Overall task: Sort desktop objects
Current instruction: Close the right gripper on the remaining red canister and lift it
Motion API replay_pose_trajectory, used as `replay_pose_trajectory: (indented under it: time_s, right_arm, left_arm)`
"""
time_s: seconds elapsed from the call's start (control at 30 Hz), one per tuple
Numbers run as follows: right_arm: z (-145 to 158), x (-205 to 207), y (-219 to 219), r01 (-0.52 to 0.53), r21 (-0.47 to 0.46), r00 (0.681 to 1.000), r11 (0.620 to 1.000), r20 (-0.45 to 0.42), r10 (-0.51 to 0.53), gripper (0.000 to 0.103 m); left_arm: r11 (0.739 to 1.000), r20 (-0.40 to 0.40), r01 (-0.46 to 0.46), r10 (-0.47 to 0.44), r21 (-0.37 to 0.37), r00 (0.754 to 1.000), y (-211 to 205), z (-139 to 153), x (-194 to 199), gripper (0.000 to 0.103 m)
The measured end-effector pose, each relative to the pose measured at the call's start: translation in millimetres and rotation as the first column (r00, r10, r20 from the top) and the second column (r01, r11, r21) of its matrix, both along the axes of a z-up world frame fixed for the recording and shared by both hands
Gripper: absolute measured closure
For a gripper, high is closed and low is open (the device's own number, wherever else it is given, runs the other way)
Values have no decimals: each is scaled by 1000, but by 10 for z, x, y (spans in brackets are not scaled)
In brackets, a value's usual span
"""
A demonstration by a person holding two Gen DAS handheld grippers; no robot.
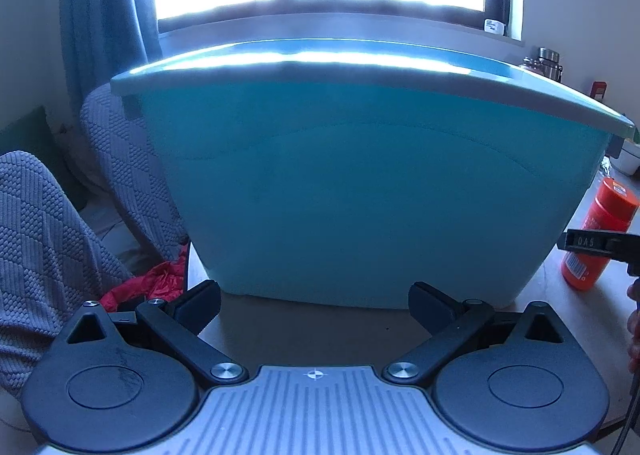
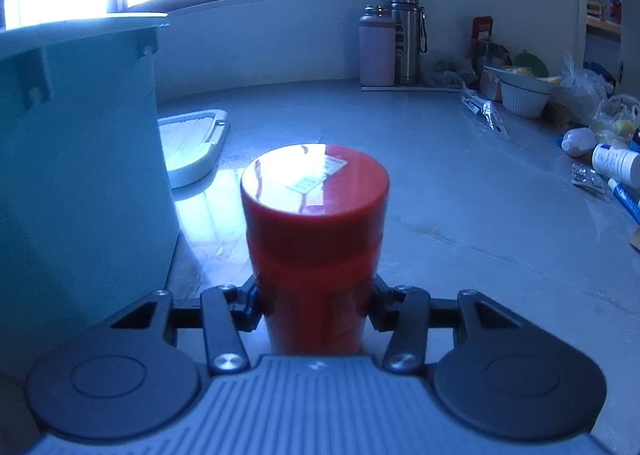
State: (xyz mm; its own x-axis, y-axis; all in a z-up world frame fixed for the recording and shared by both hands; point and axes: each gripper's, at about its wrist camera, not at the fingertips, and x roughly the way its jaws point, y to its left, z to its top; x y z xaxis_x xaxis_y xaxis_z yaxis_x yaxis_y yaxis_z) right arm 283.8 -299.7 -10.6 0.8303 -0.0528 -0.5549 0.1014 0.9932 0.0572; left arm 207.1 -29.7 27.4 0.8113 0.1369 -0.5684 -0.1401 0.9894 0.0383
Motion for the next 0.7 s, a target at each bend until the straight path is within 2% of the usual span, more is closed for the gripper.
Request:
replay_pose_trajectory:
  time_s: [0.4, 0.7]
  right_arm:
    - [166, -387, -9, 51, -27, 999, 998, 0, -51, 54]
    - [316, -1038, 147, 100, -57, 995, 993, 17, -99, 54]
  left_arm:
    - [999, 51, 35, -34, -27, 998, 85, 82, -200, 2]
    - [995, 91, 92, -87, -46, 992, 291, 141, -595, 2]
